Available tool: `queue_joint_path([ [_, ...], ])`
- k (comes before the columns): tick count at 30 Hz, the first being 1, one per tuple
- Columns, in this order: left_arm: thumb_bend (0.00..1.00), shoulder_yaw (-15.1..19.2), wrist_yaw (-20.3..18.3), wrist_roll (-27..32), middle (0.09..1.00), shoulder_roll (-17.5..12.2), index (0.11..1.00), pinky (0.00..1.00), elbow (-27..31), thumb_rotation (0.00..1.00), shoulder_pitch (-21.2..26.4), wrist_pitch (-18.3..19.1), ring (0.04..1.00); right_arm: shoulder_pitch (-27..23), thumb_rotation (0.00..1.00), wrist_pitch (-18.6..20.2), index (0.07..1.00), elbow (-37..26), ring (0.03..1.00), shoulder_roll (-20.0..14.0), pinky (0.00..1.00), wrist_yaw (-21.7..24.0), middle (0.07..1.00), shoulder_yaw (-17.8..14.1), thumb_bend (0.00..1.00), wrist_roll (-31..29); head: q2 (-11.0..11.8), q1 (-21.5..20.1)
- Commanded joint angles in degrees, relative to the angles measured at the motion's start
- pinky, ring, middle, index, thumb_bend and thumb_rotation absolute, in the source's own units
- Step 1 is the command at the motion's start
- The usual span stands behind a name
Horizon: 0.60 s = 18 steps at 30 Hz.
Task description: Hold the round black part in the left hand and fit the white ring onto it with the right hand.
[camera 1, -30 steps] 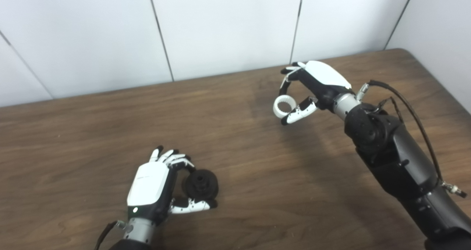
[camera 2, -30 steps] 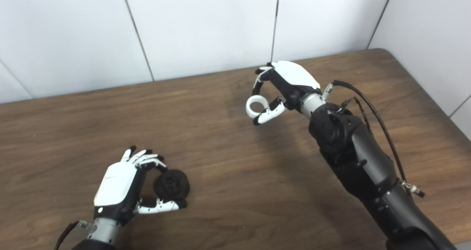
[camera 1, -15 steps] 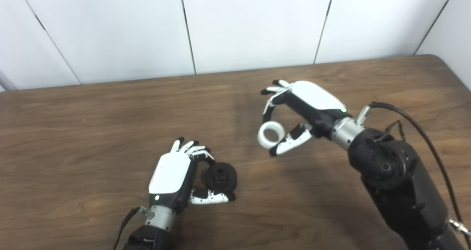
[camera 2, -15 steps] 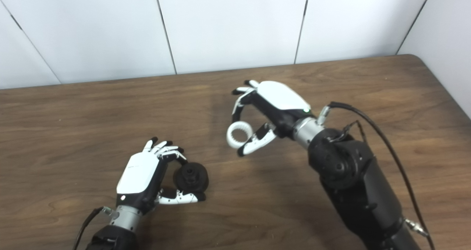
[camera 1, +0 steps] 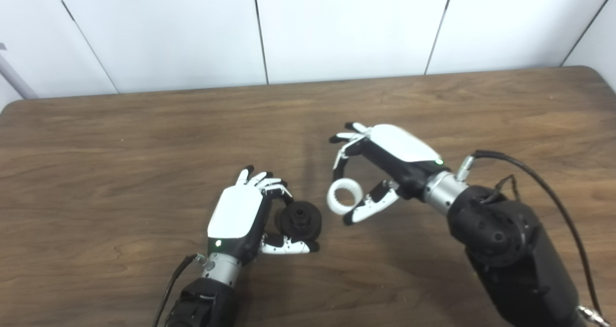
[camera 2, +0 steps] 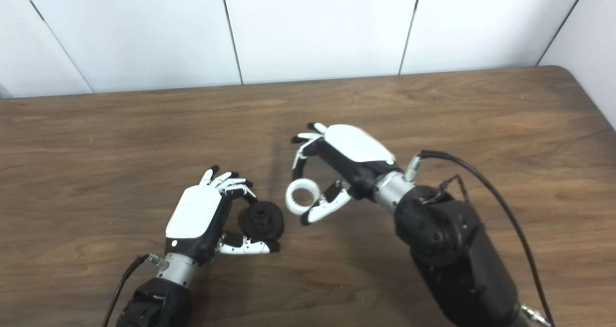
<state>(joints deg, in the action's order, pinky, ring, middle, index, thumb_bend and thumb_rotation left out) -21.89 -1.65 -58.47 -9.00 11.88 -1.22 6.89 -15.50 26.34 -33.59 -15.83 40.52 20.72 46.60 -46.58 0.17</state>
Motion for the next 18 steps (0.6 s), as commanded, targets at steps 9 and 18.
queue_joint_path([
  [9, 0.52, -0.9, -0.2, -1.5, 0.773, 0.3, 0.484, 1.00, -0.1, 0.05, 0.1, 0.7, 0.883, -1.8, 0.14, -1.8, 0.482, 1.1, 1.000, 3.3, 1.00, -1.4, 0.906, 2.1, 0.53, 1.9, -0.4, 0.4],
  [18, 0.52, -1.5, 0.2, -1.9, 0.772, 0.6, 0.484, 1.00, -0.3, 0.05, 0.1, 1.2, 0.886, -2.0, 0.14, -4.1, 0.482, 3.4, 1.000, 4.4, 1.00, -3.3, 0.909, 2.4, 0.53, 1.6, -0.3, 1.0],
])
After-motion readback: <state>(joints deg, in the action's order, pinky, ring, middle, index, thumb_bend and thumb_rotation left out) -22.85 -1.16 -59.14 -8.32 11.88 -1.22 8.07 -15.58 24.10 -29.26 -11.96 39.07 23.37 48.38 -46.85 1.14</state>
